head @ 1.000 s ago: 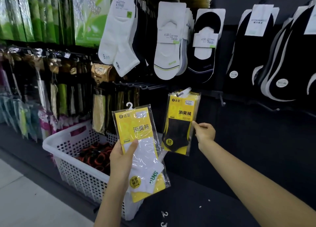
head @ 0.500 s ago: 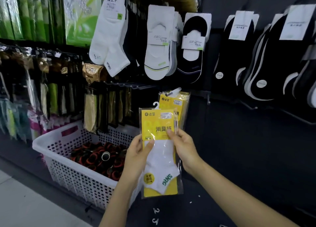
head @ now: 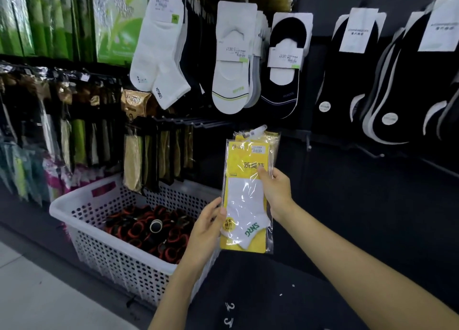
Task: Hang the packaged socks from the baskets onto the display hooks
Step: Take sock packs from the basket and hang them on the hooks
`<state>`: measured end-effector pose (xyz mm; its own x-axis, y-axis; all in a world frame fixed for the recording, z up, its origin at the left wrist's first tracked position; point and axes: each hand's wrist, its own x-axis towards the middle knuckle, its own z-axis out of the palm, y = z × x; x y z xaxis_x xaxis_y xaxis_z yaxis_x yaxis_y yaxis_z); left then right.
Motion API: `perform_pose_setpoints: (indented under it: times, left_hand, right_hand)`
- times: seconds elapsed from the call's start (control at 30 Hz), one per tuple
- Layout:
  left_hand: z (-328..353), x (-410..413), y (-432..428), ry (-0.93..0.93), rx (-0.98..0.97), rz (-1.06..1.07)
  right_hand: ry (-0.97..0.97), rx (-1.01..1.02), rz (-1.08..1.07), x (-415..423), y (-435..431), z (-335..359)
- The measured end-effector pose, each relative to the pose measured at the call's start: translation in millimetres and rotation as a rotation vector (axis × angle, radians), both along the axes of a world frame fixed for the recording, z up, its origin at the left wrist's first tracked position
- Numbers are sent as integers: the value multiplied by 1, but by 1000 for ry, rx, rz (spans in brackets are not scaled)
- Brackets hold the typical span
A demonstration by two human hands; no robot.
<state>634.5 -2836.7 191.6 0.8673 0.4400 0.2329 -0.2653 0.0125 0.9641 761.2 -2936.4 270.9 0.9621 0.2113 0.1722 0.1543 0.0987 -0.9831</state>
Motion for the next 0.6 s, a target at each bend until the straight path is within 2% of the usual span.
perform_pose_setpoints:
  times: [0.2,0.4,0.6]
  left_hand:
    - [-24,9,5,70,25,24]
    - [-43,10,3,173,84,28]
    - [-63,1,-11,245,259,27]
  right_hand:
    - [155,-2,-124,22,11,-8]
    - [176,-42,-156,23,-9,-37]
    - [144,-240,6,-17,-78,-80]
